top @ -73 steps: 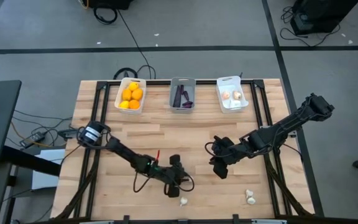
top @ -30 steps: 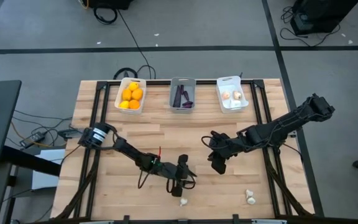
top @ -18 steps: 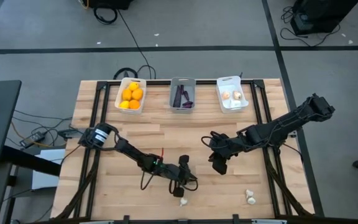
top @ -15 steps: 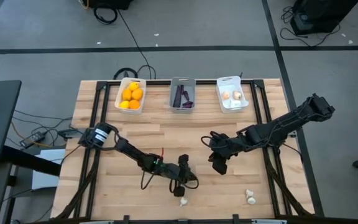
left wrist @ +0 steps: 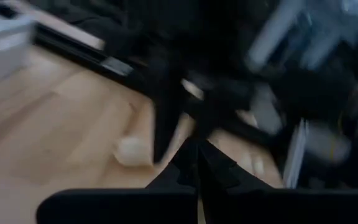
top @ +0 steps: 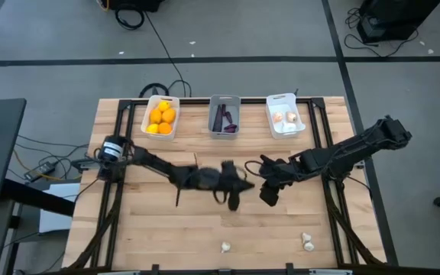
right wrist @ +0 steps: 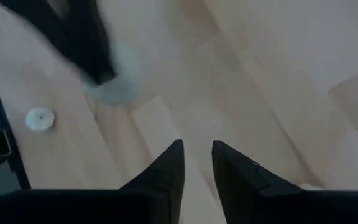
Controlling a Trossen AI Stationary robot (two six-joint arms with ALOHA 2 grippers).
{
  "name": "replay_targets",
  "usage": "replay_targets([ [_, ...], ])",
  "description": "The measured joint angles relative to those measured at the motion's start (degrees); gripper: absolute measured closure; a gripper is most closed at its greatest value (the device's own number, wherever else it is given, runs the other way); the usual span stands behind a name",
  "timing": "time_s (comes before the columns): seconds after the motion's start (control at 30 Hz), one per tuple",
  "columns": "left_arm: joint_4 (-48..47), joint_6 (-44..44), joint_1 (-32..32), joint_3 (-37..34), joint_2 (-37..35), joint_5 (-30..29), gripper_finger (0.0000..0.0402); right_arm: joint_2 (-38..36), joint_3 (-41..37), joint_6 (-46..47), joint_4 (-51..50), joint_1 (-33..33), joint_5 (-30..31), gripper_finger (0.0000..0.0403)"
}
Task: Sort produce into baskets
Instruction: Put the garlic into the right white bin
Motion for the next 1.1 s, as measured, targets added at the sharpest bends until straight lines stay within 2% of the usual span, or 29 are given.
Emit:
replay_targets([
  [0.17,-1.02,-16.24,6.31,-0.02,-1.45,-1.08,0.0399,-0.71,-0.01,-4.07,0.55,-2.83,0.84,0.0266],
  [0.3,-0.65,-28.61,11.12,-0.01,-1.61,-1.11,0.0399,-3.0,-0.01,-8.0,0.55,-5.18,4.34,0.0222],
  [0.43,-0.44,-34.64,14.26,-0.02,-1.59,-0.35,0.0399,-6.4,-0.01,-10.69,0.8,-9.28,10.58,0.0181],
  [0.5,0.74,-37.21,15.2,-0.02,-1.59,-0.32,0.0399,-7.66,-0.01,-12.56,2.17,-12.4,11.79,0.0163],
  [0.6,3.74,-40.13,16.43,0.0,-1.59,-0.34,0.0399,-7.99,0.01,-15.19,5.57,-17.72,8.63,0.014],
  [0.77,5.06,-39.35,18.66,0.0,-1.59,0.85,0.0399,-5.95,0.0,-20.58,13.73,-24.69,2.67,0.0112],
  [0.93,5.54,-39.91,20.94,0.0,-1.59,4.53,0.0399,-5.7,0.0,-19.86,14.7,-29.83,-1.37,0.0124],
  [1.0,5.88,-39.93,21.95,0.0,-1.59,5.87,0.0399,-5.71,0.0,-19.93,14.21,-31.07,-1.93,0.0152],
  [1.1,5.77,-39.95,23.32,0.0,-1.59,8.02,0.0399,-5.71,0.01,-20.84,14.38,-32.92,-4.6,0.0217],
])
